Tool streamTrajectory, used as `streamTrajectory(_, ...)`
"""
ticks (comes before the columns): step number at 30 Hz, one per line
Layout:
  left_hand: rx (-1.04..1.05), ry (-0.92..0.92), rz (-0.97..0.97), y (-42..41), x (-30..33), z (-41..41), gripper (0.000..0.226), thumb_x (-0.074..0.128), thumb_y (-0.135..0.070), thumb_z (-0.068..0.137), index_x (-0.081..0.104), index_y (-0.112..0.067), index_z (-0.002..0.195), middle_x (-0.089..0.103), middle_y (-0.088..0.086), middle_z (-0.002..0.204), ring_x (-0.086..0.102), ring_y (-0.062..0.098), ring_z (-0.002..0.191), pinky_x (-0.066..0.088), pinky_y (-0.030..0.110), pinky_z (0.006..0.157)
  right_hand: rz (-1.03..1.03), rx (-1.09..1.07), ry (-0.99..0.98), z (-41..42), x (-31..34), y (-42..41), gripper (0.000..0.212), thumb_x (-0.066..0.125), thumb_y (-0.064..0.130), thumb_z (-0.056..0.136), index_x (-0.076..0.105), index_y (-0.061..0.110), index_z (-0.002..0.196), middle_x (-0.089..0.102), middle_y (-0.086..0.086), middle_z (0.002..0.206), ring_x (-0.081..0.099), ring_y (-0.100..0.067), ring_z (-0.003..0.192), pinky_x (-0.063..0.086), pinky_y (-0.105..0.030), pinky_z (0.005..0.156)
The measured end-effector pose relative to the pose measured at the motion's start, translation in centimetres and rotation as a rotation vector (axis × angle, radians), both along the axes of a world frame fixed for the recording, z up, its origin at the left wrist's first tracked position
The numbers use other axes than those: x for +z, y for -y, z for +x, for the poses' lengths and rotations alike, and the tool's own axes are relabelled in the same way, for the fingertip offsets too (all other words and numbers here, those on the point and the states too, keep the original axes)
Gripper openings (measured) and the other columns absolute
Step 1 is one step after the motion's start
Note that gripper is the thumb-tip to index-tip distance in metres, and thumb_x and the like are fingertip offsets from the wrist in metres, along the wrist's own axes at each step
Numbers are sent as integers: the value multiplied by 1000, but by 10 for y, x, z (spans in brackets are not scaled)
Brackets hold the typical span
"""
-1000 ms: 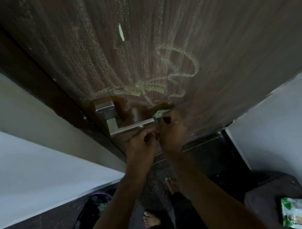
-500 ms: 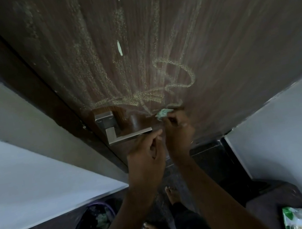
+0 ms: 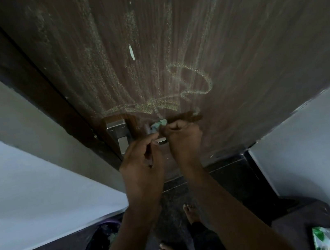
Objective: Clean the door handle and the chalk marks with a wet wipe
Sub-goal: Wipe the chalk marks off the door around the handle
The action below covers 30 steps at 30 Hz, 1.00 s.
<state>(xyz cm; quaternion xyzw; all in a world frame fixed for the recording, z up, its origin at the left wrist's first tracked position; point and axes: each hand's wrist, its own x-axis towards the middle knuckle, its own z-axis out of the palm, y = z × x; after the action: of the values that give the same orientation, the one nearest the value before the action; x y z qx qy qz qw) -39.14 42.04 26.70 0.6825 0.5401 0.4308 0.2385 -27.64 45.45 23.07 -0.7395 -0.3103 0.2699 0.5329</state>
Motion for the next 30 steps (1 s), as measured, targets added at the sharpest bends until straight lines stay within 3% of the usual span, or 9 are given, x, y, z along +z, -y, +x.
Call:
streamTrajectory(3,4,-14,26,-1,2,-2,20,64,-5,94,76,-11,110,72,-2,103,59,-5,91,41,-2,80,14,-59,-148,11,4,3,14,84,12,78,76,18,68,70,13,55,63,1,50,49,-14,49)
streamTrajectory(6,3,-40,26,-5,2,-6,21,67,-4,94,76,-11,112,70,-3,103,56,-17,88,38,-4,79,37,-188,-341,20,11,9,9,84,6,76,77,9,73,77,-2,68,72,-11,61,57,-23,58)
streamTrajectory(11,37,-80,42,-10,3,-13,22,68,-5,93,76,-10,112,73,3,102,52,-7,87,36,-6,80,10,-123,-467,4,32,-1,12,85,0,73,74,3,69,76,-20,77,71,-28,67,59,-39,67)
streamTrajectory(14,65,-81,49,-10,4,-16,23,67,-7,93,76,-12,113,74,3,102,53,-6,87,35,-6,79,40,-4,-544,-9,42,-6,11,84,-3,73,74,-3,73,77,-17,78,74,-22,65,61,-29,60)
streamTrajectory(16,88,-77,43,-9,4,-18,22,67,-8,93,77,-12,113,73,2,102,52,-7,89,35,-6,80,12,-10,-542,-10,40,-6,11,84,-4,73,73,-4,74,77,-18,81,74,-22,65,62,-29,60)
streamTrajectory(20,106,-78,33,-11,4,-24,22,70,-6,92,77,-12,112,74,5,103,57,-5,85,36,-6,81,-60,-56,-524,-11,41,-3,10,83,-6,74,73,-4,76,76,-22,84,74,-37,80,61,-48,76)
streamTrajectory(24,108,-71,52,-13,5,-30,25,72,-4,90,77,-11,114,73,3,97,58,-1,81,39,-2,77,49,18,-443,-30,52,-10,13,87,3,73,76,5,68,77,-12,72,75,-27,67,63,-39,65)
streamTrajectory(27,139,-36,64,-12,5,-34,26,72,-5,91,76,-12,115,72,0,99,56,-5,85,38,-2,79,97,47,-333,-37,50,-11,10,87,10,75,78,8,73,77,-10,72,76,-30,68,64,-47,66)
streamTrajectory(30,162,-26,67,-12,6,-36,24,72,-7,91,76,-12,114,72,1,102,57,-4,88,38,-3,82,11,1,-285,-31,41,-6,8,85,9,78,78,4,77,76,-12,71,75,-34,67,62,-57,65)
